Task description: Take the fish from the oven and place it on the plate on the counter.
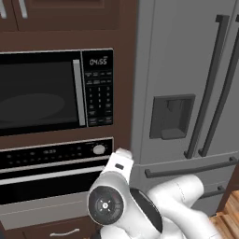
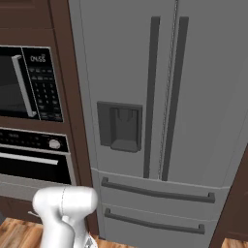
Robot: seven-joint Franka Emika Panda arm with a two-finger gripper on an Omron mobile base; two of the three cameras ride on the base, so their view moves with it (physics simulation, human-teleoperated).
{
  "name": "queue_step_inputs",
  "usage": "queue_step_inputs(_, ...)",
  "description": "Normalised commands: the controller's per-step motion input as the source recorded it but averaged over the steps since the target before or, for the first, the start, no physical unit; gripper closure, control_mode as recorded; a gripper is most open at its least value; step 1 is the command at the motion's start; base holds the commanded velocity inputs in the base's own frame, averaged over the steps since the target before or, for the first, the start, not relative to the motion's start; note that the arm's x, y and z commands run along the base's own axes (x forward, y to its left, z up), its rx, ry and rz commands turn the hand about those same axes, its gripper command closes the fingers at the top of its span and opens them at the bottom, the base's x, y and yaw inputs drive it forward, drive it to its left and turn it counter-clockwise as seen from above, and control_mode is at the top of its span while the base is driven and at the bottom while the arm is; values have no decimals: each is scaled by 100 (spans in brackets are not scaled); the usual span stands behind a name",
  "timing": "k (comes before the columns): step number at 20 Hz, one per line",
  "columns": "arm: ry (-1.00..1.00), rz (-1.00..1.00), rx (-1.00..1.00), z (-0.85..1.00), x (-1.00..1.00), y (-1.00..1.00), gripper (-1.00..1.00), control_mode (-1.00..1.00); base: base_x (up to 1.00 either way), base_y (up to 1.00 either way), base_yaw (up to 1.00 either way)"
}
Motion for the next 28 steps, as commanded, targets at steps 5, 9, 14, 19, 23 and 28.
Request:
queue_step_inputs(5, -21, 28, -24, -40, 0, 46, -100, -100, 0, 0, 0)
queue_step_inputs(9, -27, 4, -28, -33, 3, 68, -100, -100, 0, 0, 0)
queue_step_inputs(14, -4, 0, -11, -23, 53, 27, -100, -100, 0, 0, 0)
queue_step_inputs(19, 0, 0, -7, -25, 71, 29, -100, -100, 0, 0, 0)
queue_step_inputs(23, 0, 0, -7, -41, 53, 25, -100, -100, 0, 0, 0)
queue_step_inputs(28, 0, 0, -3, -56, 55, 19, -100, -100, 0, 0, 0)
